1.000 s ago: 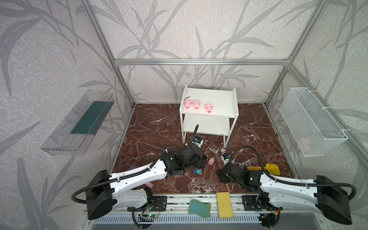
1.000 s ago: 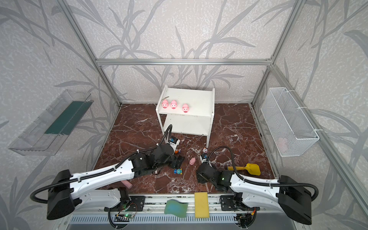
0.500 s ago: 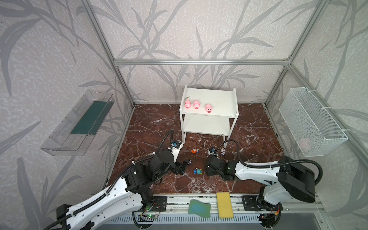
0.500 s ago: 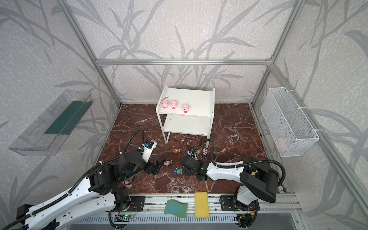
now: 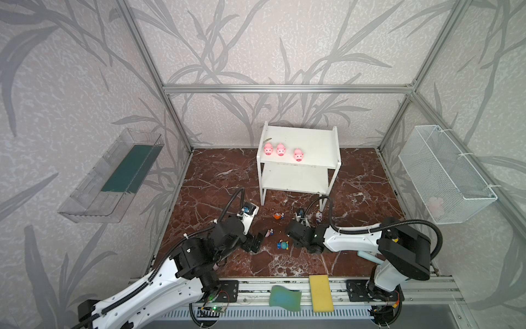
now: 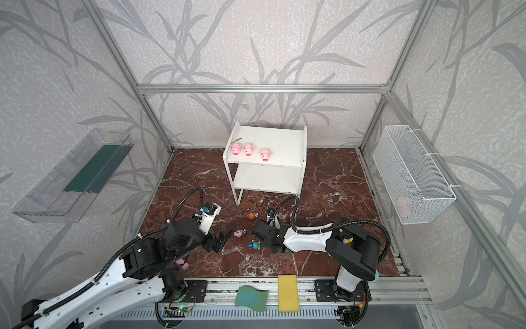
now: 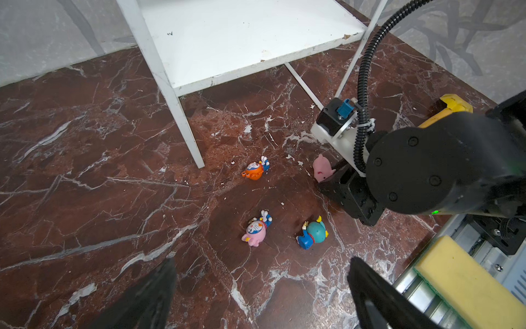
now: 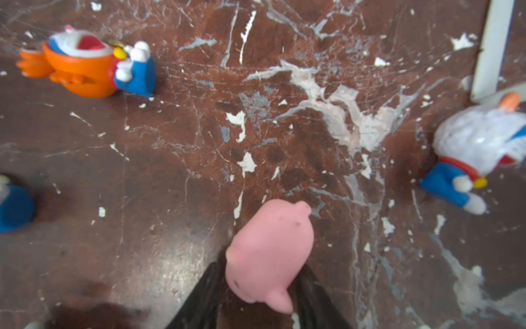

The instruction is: Place and organize the plastic toys onto the shelf

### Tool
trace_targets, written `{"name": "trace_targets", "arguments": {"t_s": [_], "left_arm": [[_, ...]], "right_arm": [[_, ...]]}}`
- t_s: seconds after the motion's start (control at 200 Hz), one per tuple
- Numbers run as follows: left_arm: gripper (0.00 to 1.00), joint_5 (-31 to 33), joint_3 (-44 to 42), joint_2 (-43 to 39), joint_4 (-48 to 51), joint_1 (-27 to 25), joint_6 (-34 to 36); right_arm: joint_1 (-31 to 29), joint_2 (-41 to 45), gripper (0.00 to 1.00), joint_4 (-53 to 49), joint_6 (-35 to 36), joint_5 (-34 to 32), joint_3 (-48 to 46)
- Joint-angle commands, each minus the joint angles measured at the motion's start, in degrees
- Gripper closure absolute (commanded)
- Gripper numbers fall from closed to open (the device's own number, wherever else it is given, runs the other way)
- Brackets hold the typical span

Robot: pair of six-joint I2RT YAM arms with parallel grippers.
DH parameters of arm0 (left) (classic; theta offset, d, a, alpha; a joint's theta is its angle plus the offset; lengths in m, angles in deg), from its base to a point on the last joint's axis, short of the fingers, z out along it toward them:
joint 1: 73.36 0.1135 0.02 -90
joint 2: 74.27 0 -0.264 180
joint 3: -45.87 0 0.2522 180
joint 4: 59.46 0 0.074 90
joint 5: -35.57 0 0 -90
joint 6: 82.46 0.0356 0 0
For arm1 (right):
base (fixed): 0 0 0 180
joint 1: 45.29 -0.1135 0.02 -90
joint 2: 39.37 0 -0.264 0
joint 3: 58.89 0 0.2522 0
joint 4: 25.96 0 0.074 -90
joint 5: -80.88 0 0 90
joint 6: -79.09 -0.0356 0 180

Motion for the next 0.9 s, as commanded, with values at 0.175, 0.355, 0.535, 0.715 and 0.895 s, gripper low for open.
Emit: {"name": "trace_targets", "arguments": {"t_s": [0.175,0.355,0.535,0.715,0.895], "left_arm": [[0.04,-2.2,0.1,0.7,0.2,1.4,1.9],[0.04,-2.6,0.5,0.6,0.3,2.0,2.5],[0.04,-2.2,1.2,1.1,0.4,2.6,4.0],[0.04,-3.0,1.2,1.7,-0.7,3.9,4.9],[0.04,-3.8,1.9,1.9,-1.3,5.0,6.0]], "right_arm": [[-0.2,1.6,0.66,-1.2,3.4,-2.3,-0.1],[-0.2,4.7,0.72,-0.1,6.6,-1.0,-1.3],[-0.2,9.9,0.74,-0.5,10.8,2.3,-2.1],[-0.3,15.4,0.76,-3.1,14.9,5.1,-2.4],[-1.4,23.7,0.76,-2.2,24.6,10.4,-2.6]]}}
